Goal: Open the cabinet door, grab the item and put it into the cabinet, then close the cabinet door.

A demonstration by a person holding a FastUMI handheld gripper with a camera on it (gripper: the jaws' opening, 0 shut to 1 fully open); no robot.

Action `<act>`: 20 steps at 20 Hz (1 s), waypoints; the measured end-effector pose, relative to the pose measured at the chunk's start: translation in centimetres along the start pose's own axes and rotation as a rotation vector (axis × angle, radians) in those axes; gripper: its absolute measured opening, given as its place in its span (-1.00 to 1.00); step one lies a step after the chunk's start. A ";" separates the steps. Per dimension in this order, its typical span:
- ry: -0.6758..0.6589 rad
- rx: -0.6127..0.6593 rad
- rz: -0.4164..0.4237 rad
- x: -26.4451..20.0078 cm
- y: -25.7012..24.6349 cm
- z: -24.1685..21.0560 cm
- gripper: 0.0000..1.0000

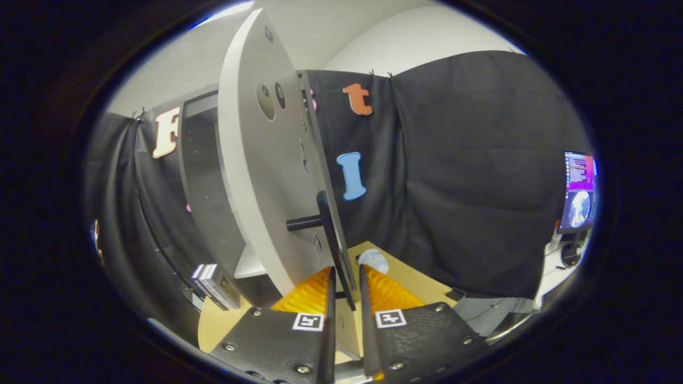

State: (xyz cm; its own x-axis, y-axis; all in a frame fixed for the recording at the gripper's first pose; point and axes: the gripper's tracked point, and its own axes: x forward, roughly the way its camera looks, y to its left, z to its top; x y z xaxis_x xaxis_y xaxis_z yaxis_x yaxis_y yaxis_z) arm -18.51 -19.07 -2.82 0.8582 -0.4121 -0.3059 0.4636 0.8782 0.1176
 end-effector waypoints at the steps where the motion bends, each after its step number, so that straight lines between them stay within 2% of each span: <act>1: -0.004 0.003 -0.016 -0.2 -0.5 0.2 -0.56; 5: -0.023 0.001 -0.092 -1.0 -2.3 0.4 -0.57; 13: -0.022 -0.099 -0.276 -2.4 -5.1 -1.0 -0.56; 16: -0.020 -0.118 -0.274 -2.5 -4.3 -1.8 -0.56; 20: -0.001 -0.130 -0.224 -1.7 -2.4 -2.9 -0.56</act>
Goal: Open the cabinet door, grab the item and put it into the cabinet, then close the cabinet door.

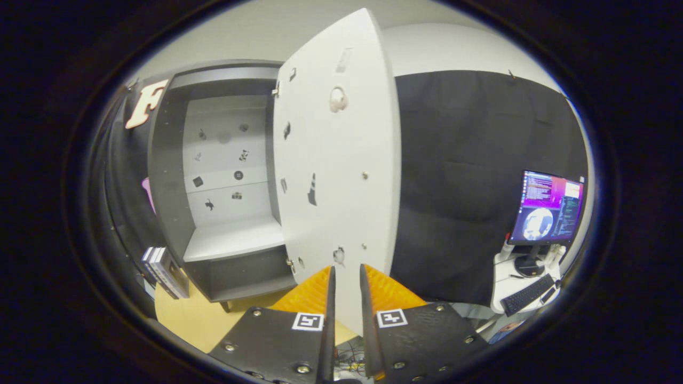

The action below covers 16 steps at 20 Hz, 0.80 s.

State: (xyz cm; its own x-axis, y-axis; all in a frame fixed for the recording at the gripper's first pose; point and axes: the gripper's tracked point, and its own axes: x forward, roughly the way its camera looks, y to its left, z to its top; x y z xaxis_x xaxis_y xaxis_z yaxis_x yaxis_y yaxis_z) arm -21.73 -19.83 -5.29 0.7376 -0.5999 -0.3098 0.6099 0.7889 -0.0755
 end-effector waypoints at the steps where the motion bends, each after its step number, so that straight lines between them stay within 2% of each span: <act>1: 0.005 -0.002 0.018 0.1 0.6 -0.1 -0.56; 8: 0.072 -0.050 0.217 4.0 8.2 -2.4 -0.56; 11: 0.118 -0.072 0.331 5.8 11.5 -3.5 -0.56; 13: 0.160 -0.074 0.436 6.1 14.3 -4.6 -0.56; 16: 0.221 -0.136 0.567 7.1 17.7 -7.5 -0.56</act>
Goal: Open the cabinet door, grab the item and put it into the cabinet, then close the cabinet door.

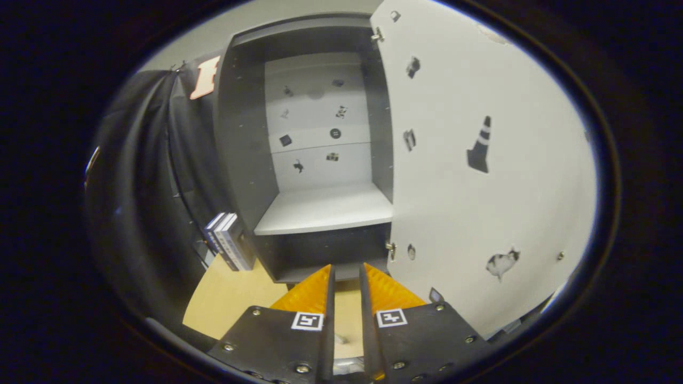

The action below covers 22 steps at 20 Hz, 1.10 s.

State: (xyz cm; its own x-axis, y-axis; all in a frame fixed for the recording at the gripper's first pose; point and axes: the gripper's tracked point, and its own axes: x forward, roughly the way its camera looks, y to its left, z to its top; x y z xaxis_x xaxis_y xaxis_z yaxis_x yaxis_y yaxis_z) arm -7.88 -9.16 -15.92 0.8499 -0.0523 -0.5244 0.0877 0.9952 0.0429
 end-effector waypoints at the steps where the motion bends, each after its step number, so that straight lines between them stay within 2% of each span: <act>1: 0.032 -0.015 0.048 0.9 0.9 -1.1 -0.56; 3: 0.106 -0.039 0.117 2.7 2.1 -3.6 -0.56; 12: 0.478 -0.173 0.263 8.4 3.0 -19.1 -0.55; 17: 0.598 -0.269 0.260 9.7 2.5 -25.1 -0.55; 22: 0.669 -0.273 0.257 11.1 1.9 -28.4 -0.56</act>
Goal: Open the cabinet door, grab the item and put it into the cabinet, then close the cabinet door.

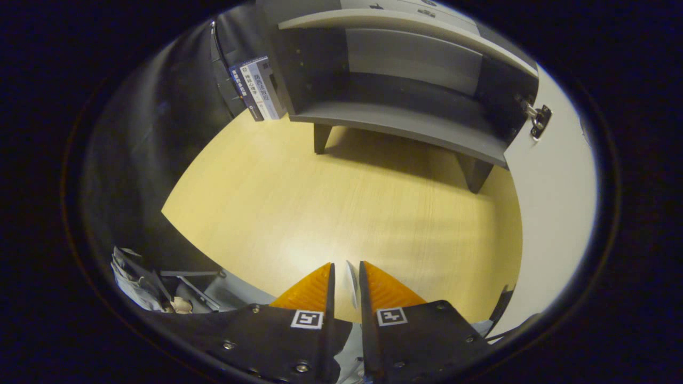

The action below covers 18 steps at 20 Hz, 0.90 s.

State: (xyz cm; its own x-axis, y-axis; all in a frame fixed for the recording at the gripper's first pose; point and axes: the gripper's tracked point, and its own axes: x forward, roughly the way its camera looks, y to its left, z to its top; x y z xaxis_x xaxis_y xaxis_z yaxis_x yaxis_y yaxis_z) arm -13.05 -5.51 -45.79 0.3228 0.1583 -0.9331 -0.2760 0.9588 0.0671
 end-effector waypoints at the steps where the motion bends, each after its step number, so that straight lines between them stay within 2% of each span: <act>1: 0.010 0.005 0.003 0.5 -0.1 -0.3 -0.55; 9: 0.062 0.057 0.018 2.7 -0.7 -1.5 -0.55; 12: 0.066 0.032 0.004 2.4 -1.1 -1.9 -0.55; 13: 0.057 0.051 -0.014 6.0 -1.3 -2.3 -0.66; 14: 0.070 0.048 -0.006 4.7 -1.0 -1.8 -0.77; 16: 0.049 0.049 -0.032 3.5 -1.2 -1.0 -0.77; 17: 0.054 0.043 -0.041 3.3 -1.3 -1.1 -0.92; 18: 0.061 0.047 -0.047 2.7 -1.4 -1.3 -0.92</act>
State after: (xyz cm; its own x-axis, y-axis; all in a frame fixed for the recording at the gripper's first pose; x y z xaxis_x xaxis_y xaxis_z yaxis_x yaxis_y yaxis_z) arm -13.00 -6.75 -48.91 0.2780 0.0994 -0.9554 -0.2184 0.9751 0.0379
